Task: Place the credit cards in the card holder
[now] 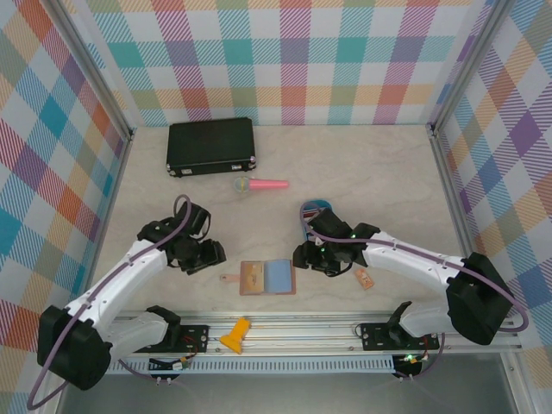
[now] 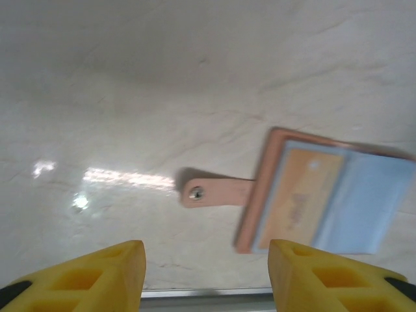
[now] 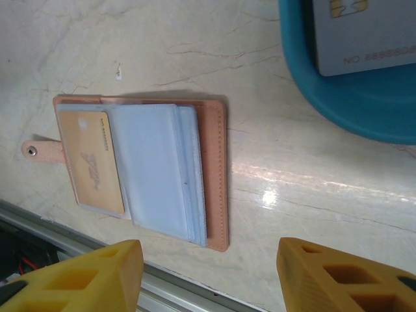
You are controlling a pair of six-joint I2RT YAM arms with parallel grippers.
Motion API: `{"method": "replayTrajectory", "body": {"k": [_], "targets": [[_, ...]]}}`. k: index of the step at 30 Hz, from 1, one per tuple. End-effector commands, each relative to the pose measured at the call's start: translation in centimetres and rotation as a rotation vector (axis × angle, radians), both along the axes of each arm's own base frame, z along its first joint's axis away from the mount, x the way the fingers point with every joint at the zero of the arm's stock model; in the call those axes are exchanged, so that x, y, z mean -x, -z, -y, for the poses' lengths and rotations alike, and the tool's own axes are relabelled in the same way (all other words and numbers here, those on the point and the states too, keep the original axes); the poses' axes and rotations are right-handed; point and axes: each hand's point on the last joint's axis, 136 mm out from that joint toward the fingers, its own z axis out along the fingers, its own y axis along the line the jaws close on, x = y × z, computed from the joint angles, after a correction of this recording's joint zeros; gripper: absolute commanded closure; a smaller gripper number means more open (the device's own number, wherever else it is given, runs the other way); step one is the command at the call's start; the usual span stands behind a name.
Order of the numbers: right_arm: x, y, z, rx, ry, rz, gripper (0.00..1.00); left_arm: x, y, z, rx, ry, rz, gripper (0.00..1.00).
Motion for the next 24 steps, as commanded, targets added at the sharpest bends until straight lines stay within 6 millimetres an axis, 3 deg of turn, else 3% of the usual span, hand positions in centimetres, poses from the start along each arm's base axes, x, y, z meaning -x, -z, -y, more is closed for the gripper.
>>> {"method": "replayTrajectory", "body": {"k": [1,5,14,24], "targets": [[0.2,0.3,-0.7,-0.039,-0.031,-0.017,0.43,1.6,1.7,-0.8,-0.038,-0.046,-0.067,0.47],[0.4,0.7,-0.6,-0.037,-0.030,-0.029,0.43,2.3,3.9,0.6,0.040,-0.061,-0.099,0.49],[0.4,1.2,-0.8,-0.055,-0.026,-0.053,0.43,1.1,5.4,3.3,0.210,-0.040,0.012,0.50],[0.3,1.3,-1.1,-0.061,-0.022,-0.065,0.43,1.2,6.9,3.0,0.168,-0.023,-0.016,0.55]]}}
